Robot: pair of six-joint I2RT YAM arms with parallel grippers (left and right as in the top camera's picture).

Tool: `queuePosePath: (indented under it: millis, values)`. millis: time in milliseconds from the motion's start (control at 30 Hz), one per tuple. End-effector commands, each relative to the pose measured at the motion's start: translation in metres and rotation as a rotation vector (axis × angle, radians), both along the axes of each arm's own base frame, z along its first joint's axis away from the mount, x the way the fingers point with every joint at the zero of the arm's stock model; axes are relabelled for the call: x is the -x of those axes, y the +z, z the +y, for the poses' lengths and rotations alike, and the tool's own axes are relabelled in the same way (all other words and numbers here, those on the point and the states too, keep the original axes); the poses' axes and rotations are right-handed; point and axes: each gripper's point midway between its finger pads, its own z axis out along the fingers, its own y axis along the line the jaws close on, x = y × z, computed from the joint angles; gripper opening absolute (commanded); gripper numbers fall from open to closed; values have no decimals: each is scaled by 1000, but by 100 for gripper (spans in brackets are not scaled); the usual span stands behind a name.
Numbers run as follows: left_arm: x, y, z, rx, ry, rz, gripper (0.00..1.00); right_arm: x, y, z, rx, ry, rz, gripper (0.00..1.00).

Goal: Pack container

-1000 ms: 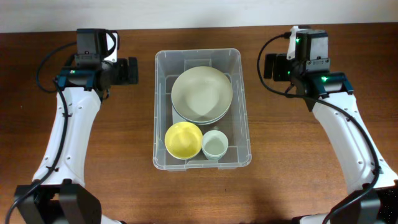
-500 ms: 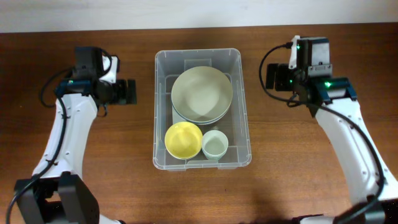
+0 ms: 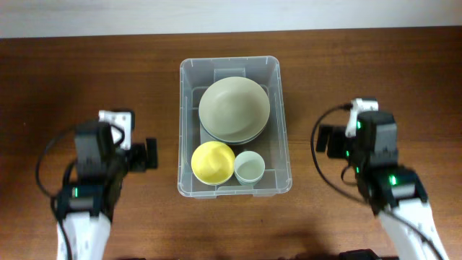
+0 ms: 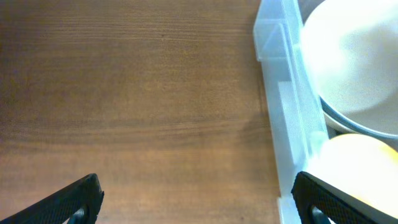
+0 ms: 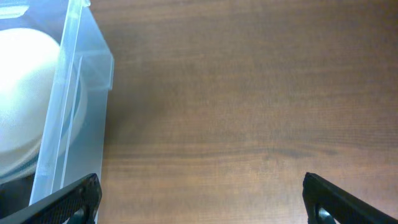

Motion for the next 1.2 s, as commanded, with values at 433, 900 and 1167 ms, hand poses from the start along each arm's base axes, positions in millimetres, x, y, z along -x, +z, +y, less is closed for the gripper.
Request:
queuePosePath:
  millis: [433,900,1167]
  values:
    - [56,-1,-3,56,55,-131,99,55,-28,-9,4,-26,8,99]
    - [57,-1,-3,56,55,-127,99,51,-60,-9,17,-26,144,99]
    - [57,-1,-3,56,56,-127,99,37,-81,-7,36,-8,201,99]
